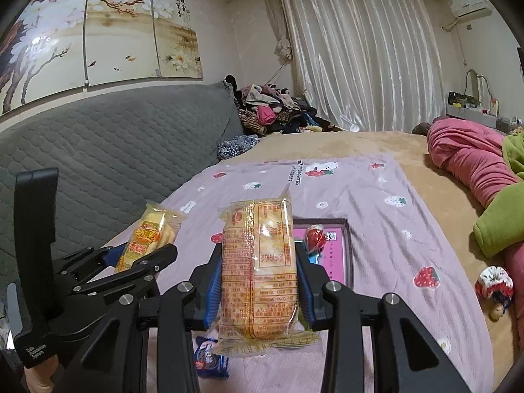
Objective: Organize objects
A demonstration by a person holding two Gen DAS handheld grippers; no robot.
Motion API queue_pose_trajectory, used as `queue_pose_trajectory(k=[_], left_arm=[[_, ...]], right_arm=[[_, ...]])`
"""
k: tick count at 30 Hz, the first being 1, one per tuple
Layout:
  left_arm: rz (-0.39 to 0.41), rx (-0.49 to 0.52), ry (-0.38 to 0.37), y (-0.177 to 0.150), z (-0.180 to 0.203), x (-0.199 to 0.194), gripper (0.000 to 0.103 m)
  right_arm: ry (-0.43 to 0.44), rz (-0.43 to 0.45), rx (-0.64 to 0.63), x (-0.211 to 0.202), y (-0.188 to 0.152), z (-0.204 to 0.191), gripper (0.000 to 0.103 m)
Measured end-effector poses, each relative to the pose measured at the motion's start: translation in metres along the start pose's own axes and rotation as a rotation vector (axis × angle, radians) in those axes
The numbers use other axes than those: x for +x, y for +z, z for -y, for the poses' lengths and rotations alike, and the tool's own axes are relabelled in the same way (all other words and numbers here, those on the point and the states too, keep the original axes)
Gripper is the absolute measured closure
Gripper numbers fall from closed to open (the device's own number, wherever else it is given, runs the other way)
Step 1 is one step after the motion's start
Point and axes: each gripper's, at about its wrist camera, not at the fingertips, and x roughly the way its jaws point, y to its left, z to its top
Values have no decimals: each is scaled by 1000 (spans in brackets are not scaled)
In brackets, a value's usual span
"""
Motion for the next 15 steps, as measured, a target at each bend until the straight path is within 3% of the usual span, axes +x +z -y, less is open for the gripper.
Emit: queue_pose_trajectory(k=[15], left_arm=[[-3, -11, 3, 36, -1, 71, 64]], right_arm=[[-19, 30, -2, 59, 27, 24, 64]])
